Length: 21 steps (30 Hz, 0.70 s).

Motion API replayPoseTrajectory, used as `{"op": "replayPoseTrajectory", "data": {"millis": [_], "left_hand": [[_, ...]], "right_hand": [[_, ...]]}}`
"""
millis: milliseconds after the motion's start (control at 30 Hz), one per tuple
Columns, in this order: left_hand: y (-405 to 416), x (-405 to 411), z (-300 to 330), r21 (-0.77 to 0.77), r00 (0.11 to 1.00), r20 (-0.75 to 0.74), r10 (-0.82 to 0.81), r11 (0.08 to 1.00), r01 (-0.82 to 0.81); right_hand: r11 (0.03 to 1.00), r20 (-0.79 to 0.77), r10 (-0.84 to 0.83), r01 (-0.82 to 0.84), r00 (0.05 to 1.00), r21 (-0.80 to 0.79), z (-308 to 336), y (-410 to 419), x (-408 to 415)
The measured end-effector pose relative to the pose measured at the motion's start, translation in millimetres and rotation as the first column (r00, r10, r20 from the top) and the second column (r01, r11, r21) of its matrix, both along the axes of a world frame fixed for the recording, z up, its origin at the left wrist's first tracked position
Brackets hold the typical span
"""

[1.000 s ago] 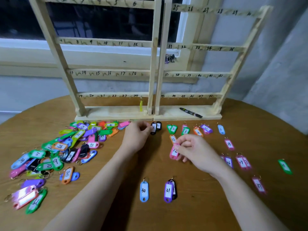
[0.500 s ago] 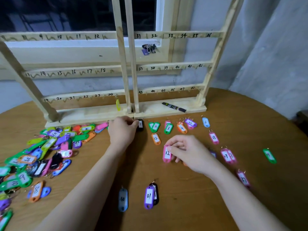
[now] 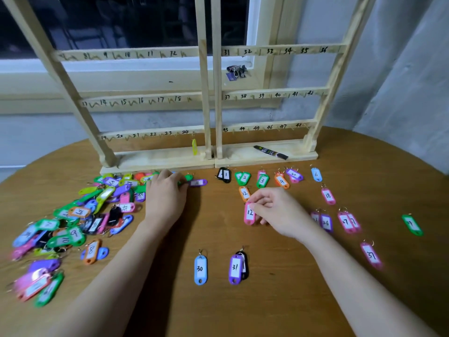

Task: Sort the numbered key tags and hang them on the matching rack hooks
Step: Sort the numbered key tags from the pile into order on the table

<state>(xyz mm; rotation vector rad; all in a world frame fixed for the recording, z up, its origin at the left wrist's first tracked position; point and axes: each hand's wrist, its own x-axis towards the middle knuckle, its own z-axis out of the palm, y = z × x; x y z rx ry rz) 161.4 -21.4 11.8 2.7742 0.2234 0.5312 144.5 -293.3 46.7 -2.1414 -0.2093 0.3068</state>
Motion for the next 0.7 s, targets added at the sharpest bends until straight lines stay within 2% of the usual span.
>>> {"op": "replayPoseTrajectory", "data": {"millis": [200,267,333,433,533,633,700], "left_hand": [[6,-10,-3,0.015,0.998,0.042,-0.044,0.999,0.043],[5,-13,-1,-0.079,0.995,0.066,-0.077,0.993,0.082],[2,-19,6,-0.252,0.988,0.106,-0.113,0.958,0.137],[3,-28,19,-0.524,0.982,0.111,-0.153,0.83,0.188],[11,-36,33,-0.75,0.976,0.118,-0.183,0.628,0.208],[18,-46,44,-0.885,0.972,0.146,-0.182,0.416,0.211],[22,-52,46,-0.919,0.965,0.152,-0.214,0.328,0.217]], "right_hand": [[0.988,0.127,-0.096,0.11,0.987,-0.107,4,-3,31],[0.984,0.155,-0.096,0.117,0.983,-0.133,6,2,42],[0.979,0.16,-0.072,0.101,0.984,-0.178,8,12,49],[0.961,0.154,-0.019,0.06,0.988,-0.27,8,25,56],[0.947,0.16,0.001,0.051,0.987,-0.318,6,28,61],[0.931,0.171,0.009,0.054,0.985,-0.36,3,28,64],[0.919,0.201,0.016,0.065,0.979,-0.39,4,29,64]]}}
